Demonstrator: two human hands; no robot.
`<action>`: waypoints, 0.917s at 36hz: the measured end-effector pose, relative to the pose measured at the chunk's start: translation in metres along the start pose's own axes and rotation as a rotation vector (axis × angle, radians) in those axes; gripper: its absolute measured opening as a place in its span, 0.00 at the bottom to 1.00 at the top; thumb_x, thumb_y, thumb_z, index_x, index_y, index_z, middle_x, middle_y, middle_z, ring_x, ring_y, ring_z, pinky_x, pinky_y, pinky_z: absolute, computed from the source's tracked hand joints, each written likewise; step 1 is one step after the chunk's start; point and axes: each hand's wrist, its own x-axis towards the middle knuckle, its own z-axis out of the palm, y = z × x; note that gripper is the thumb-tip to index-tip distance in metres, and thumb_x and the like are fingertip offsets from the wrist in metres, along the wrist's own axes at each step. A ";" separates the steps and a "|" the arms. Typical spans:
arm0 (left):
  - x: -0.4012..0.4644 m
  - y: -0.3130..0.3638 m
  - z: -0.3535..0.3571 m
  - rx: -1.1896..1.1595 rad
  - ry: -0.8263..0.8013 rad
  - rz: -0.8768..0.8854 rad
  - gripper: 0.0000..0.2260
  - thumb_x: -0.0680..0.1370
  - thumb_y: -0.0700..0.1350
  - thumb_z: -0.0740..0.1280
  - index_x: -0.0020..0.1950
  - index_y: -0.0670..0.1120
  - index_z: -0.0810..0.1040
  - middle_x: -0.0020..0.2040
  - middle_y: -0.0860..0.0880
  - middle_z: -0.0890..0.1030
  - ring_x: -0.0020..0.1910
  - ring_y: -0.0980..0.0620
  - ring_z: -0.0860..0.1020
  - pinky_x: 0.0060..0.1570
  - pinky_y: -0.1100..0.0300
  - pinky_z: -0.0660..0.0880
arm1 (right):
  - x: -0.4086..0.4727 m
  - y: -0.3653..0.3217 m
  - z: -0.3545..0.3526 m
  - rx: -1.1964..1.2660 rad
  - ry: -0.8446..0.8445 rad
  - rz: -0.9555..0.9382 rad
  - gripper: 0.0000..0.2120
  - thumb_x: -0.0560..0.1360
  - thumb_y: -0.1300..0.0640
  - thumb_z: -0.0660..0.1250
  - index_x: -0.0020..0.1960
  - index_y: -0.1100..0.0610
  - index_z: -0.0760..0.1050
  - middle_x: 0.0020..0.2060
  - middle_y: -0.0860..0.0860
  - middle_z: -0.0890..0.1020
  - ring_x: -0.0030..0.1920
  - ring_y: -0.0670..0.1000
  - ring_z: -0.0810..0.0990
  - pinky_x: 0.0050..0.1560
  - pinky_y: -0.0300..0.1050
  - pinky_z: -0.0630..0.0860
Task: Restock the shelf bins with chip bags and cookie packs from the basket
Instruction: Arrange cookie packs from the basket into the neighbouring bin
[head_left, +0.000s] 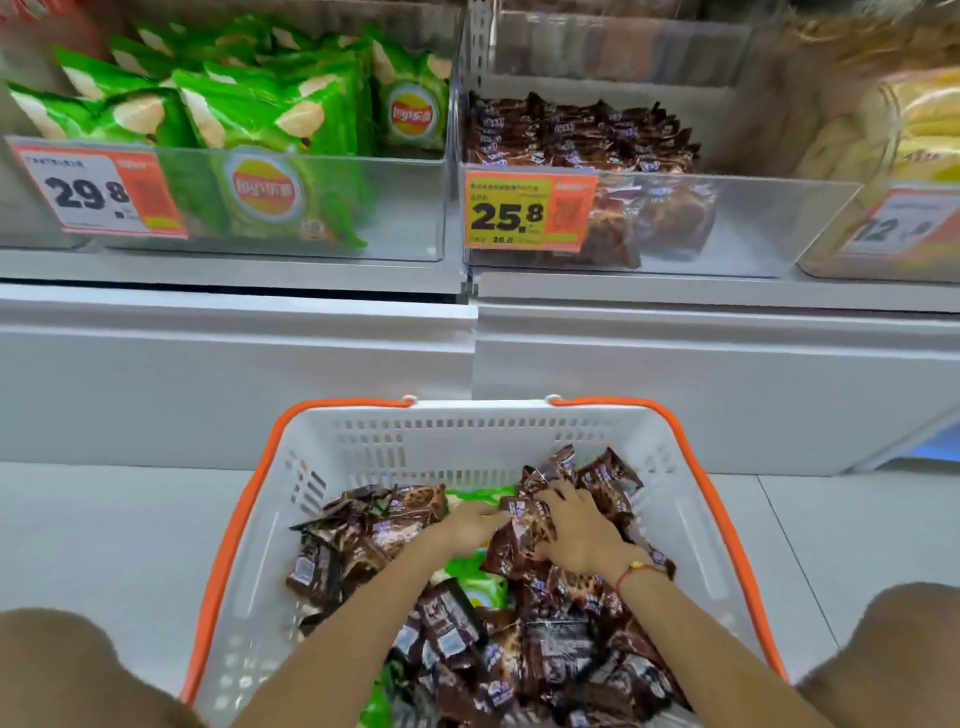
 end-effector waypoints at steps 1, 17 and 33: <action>0.003 0.000 0.005 0.017 0.032 0.029 0.20 0.82 0.51 0.58 0.68 0.38 0.71 0.59 0.44 0.75 0.59 0.45 0.75 0.53 0.55 0.69 | 0.000 0.000 0.000 0.014 0.035 0.000 0.30 0.75 0.54 0.70 0.72 0.55 0.61 0.71 0.52 0.60 0.71 0.57 0.58 0.68 0.51 0.66; -0.024 0.070 -0.032 -0.186 0.297 0.301 0.03 0.79 0.44 0.66 0.50 0.45 0.78 0.39 0.49 0.79 0.39 0.51 0.77 0.39 0.61 0.71 | -0.015 -0.019 -0.106 0.326 0.041 -0.091 0.37 0.74 0.61 0.70 0.74 0.60 0.50 0.54 0.53 0.74 0.50 0.50 0.73 0.45 0.35 0.69; -0.124 0.176 -0.098 -0.213 0.537 0.814 0.04 0.77 0.48 0.68 0.47 0.50 0.81 0.41 0.56 0.84 0.46 0.55 0.81 0.49 0.58 0.75 | -0.080 -0.038 -0.236 0.784 0.574 -0.413 0.16 0.74 0.62 0.70 0.59 0.48 0.74 0.51 0.46 0.80 0.52 0.48 0.79 0.52 0.37 0.75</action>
